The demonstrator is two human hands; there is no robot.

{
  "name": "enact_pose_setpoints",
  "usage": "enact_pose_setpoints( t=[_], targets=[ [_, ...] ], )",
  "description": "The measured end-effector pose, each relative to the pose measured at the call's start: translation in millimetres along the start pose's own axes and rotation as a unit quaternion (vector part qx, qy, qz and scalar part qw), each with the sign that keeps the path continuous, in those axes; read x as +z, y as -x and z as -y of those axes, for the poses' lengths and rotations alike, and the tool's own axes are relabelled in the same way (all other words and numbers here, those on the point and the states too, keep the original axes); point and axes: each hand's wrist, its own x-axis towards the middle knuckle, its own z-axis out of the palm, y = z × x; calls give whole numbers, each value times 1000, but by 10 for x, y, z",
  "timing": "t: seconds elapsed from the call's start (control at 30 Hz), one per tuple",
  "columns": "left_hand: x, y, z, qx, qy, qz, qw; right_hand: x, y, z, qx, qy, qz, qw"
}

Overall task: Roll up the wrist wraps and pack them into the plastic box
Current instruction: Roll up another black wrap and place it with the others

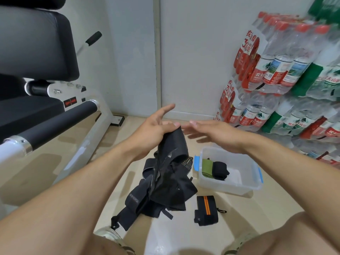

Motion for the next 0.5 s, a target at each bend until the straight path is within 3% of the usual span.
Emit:
enact_pose_setpoints(
  t=[0.13, 0.27, 0.37, 0.5],
  targets=[
    [13, 27, -32, -2, 7, 22, 1000, 67, 6, -51, 15, -3, 102, 995],
    [-29, 40, -12, -20, -5, 8, 1000, 8, 48, 29, 2, -105, 135, 985],
    [-35, 28, 30, -25, -39, -19, 999, -1, 64, 74, 2, -184, 107, 977],
    [-3, 20, 43, 2, -67, -65, 996, 121, 51, 170, -2, -203, 7, 979]
  ],
)
